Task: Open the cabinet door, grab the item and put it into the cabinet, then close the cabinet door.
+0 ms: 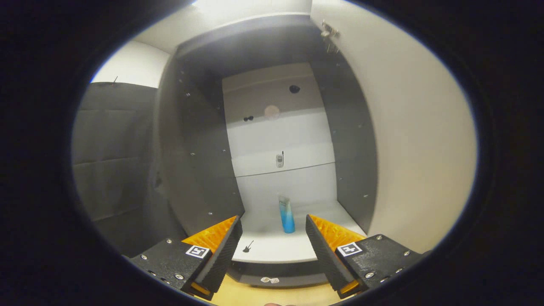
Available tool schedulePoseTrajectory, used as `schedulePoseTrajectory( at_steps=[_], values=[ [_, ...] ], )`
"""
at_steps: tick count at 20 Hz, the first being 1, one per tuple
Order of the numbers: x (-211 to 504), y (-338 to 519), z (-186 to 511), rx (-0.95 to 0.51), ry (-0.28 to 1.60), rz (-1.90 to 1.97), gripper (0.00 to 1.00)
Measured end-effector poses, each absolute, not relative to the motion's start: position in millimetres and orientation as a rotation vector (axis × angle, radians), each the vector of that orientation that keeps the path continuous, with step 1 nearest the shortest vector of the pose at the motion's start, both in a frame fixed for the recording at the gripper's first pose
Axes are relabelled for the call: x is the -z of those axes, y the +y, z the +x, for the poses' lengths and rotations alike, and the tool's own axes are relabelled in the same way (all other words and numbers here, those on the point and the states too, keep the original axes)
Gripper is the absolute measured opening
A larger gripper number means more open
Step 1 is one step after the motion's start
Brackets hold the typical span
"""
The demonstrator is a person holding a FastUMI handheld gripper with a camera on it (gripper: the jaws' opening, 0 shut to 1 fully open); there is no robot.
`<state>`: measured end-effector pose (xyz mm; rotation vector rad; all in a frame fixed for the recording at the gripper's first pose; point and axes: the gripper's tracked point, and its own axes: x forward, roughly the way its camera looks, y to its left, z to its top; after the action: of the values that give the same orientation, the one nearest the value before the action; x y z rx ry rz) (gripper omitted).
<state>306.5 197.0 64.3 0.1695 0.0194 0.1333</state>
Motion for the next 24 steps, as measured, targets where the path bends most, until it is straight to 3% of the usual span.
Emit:
schedulePoseTrajectory(
  at_steps=[11, 14, 18, 24],
  values=[
    [-93.8, 185.4, 36.3, -0.276, -0.118, 0.013, 0.93],
    [-102.3, 147.4, -13.3, -0.256, -0.146, 0.050, 0.93],
    [-104.6, 60.5, -43.8, -0.154, -0.162, 0.108, 0.92],
    [-92.6, -54.2, -10.4, -0.020, -0.129, 0.067, 0.91]
  ],
)
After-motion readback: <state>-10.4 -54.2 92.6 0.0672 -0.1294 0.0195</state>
